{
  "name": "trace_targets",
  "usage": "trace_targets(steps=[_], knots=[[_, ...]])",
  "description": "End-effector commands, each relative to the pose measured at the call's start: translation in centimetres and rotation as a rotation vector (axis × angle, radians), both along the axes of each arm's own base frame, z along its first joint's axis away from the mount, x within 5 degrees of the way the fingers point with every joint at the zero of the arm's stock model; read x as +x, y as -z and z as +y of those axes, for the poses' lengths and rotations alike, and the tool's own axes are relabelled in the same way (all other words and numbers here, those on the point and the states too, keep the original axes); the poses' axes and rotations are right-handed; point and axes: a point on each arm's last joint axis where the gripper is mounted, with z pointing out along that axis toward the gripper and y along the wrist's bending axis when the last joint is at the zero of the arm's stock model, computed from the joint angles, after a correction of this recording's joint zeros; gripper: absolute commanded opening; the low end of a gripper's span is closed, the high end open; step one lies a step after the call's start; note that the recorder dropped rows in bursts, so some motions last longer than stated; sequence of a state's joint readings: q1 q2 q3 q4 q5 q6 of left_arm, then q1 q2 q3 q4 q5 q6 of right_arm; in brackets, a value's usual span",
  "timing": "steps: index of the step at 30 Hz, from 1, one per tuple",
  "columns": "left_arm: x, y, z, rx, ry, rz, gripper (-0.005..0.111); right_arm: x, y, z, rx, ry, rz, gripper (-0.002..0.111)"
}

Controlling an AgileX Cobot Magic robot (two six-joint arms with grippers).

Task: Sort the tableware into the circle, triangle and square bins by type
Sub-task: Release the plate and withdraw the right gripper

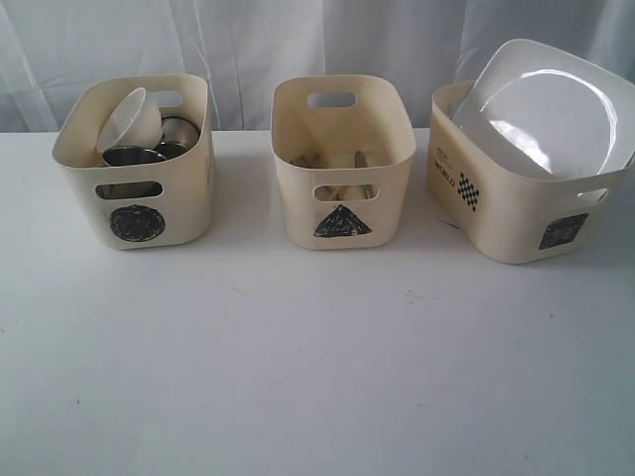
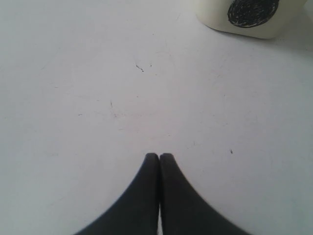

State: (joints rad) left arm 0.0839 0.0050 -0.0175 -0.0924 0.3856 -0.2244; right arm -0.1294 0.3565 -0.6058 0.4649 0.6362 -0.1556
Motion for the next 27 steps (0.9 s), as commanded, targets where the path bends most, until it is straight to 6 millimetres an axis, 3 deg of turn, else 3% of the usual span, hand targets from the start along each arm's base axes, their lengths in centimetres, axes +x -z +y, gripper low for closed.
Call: trace_targets(steps=[1,5,7,8,11,12,19,22,27], knots=[[-0.2,0.7,-0.1,-0.013,0.011,0.052,0.000,0.2,-0.7,-1.0,-0.249,0.071,-0.166,0.000],[-0.2,0.7,-0.1,-0.013,0.011,0.052,0.000,0.0,1.6,-1.9,-0.330,0.189,-0.344,0.000],[-0.2,0.7,-0.1,-0.013,0.011,0.052,0.000,-0.4,4.8,-2.4,-0.367,0.261,-0.432,0.000],[-0.2,0.7,-0.1,-0.013,0.011,0.052,0.000,-0.7,7.5,-2.6,-0.371,0.293,-0.461,0.000],[-0.2,0.7,-0.1,-0.013,0.011,0.052,0.000,-1.1,11.5,-2.6,-0.344,0.290,-0.434,0.000],[-0.2,0.7,-0.1,-0.013,0.011,0.052,0.000,-1.2,11.7,-2.5,-0.336,0.286,-0.431,0.000],[-0.2,0.7,-0.1,-0.003,0.010,0.052,0.000,-1.3,15.8,-2.0,-0.350,0.145,0.015,0.000],[-0.2,0.7,-0.1,-0.003,0.010,0.052,0.000,-1.3,15.8,-2.2,-0.409,0.152,0.014,0.000],[-0.2,0.7,-0.1,-0.003,0.010,0.052,0.000,-1.3,15.7,-2.1,-0.347,0.167,0.009,0.000]])
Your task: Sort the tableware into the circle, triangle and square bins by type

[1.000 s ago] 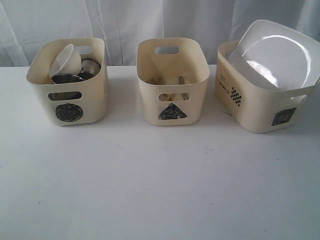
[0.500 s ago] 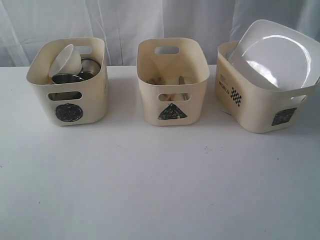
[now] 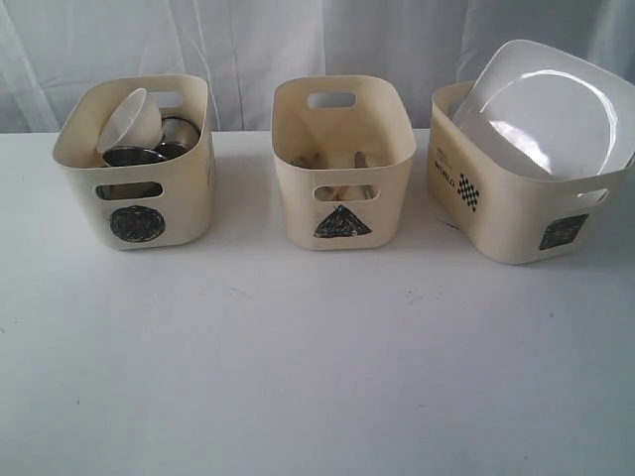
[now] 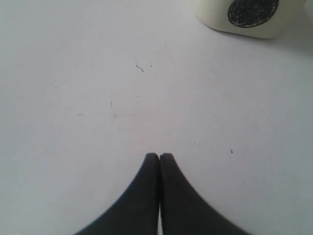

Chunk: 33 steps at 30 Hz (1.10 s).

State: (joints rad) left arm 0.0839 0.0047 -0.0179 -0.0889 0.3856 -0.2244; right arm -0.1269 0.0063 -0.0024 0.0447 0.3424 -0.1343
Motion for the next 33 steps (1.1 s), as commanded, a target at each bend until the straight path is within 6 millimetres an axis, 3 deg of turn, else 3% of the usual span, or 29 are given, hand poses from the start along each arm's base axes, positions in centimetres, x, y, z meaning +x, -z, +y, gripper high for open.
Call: trace_targets(steps=[1,33], knots=[[-0.24,0.66,-0.09,-0.007,0.010,0.052,0.000,-0.03,0.04,0.00,0.004,-0.002,-0.005,0.000],[-0.24,0.66,-0.09,-0.007,0.010,0.052,0.000,-0.03,0.04,0.01,-0.013,-0.007,-0.003,0.000]])
